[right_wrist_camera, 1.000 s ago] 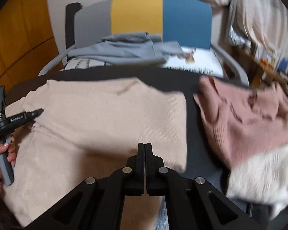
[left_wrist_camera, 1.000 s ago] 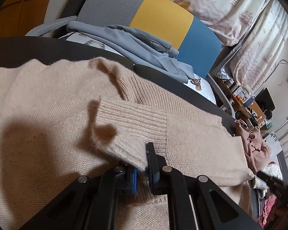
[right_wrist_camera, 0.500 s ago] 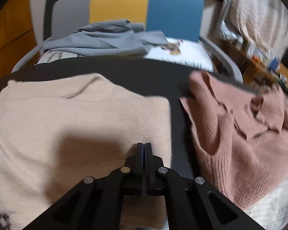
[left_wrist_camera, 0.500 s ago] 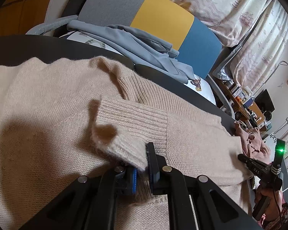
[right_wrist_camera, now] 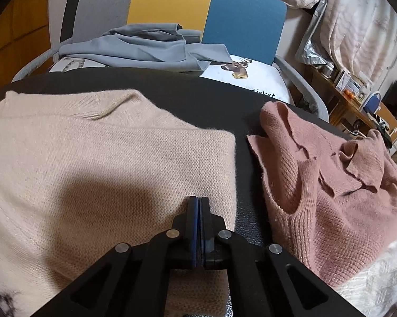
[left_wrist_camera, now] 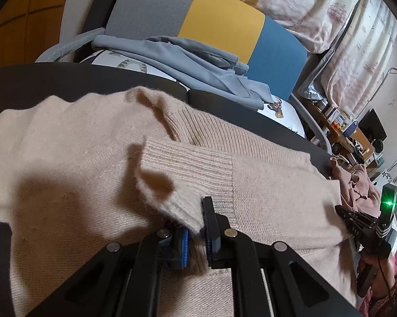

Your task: Fold clothes

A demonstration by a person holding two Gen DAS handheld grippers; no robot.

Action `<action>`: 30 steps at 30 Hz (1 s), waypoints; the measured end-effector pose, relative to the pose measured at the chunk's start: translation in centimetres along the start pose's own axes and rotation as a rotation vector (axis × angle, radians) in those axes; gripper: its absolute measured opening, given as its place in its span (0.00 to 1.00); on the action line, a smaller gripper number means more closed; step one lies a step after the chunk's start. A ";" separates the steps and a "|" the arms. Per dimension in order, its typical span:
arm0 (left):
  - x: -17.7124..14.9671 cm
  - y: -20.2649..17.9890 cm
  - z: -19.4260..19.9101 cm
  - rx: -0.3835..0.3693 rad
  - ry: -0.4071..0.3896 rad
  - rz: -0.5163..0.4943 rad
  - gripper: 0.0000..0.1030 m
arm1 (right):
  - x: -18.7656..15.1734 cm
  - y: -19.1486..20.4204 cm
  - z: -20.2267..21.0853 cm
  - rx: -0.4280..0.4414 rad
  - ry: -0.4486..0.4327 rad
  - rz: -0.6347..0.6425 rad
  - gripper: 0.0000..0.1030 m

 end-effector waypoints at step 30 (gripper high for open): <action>-0.7 11.4 8.9 0.003 -0.138 0.214 0.21 | 1.2 24.8 3.5 0.494 0.023 0.187 0.18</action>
Point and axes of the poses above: each gripper's, at about its wrist camera, not at the fingertips, and z roughly against the way its jaws point, y to its left, x to its top, the point moved 6 cm from there along -z, roughly the way its jaws point, and after that the axes turned 12 degrees about -z, right-handed, at the moved point
